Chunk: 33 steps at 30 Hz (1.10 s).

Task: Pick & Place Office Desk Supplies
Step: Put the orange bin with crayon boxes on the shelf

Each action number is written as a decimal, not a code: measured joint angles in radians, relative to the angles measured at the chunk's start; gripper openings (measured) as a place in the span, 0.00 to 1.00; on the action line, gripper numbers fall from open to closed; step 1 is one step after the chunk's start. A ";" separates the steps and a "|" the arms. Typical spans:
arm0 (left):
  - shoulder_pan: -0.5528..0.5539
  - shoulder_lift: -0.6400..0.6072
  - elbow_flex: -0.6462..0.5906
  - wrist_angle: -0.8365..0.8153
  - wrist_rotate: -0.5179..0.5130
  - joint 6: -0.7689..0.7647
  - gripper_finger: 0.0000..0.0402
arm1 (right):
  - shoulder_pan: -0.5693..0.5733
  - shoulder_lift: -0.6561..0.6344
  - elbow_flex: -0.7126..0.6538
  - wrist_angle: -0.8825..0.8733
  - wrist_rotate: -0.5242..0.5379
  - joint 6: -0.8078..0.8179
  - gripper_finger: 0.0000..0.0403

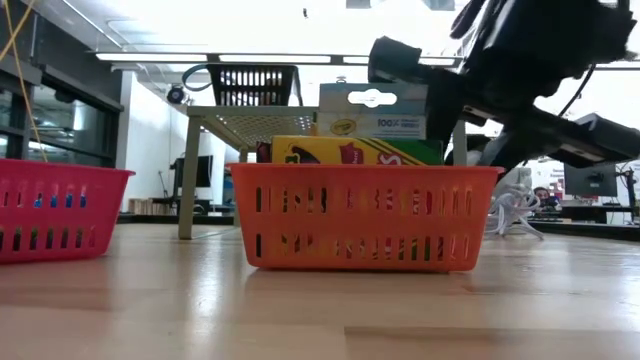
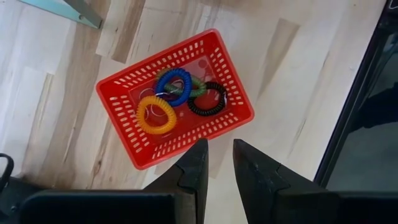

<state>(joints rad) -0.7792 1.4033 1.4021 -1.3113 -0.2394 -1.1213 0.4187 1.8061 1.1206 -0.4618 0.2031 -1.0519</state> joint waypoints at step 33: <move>0.000 0.000 0.000 0.110 0.000 0.000 0.17 | -0.022 0.001 -0.056 0.050 -0.076 -0.026 0.23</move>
<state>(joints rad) -0.7791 1.4033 1.4021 -1.2015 -0.2394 -1.1217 0.3965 1.8069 1.0645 -0.4123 0.1269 -1.0779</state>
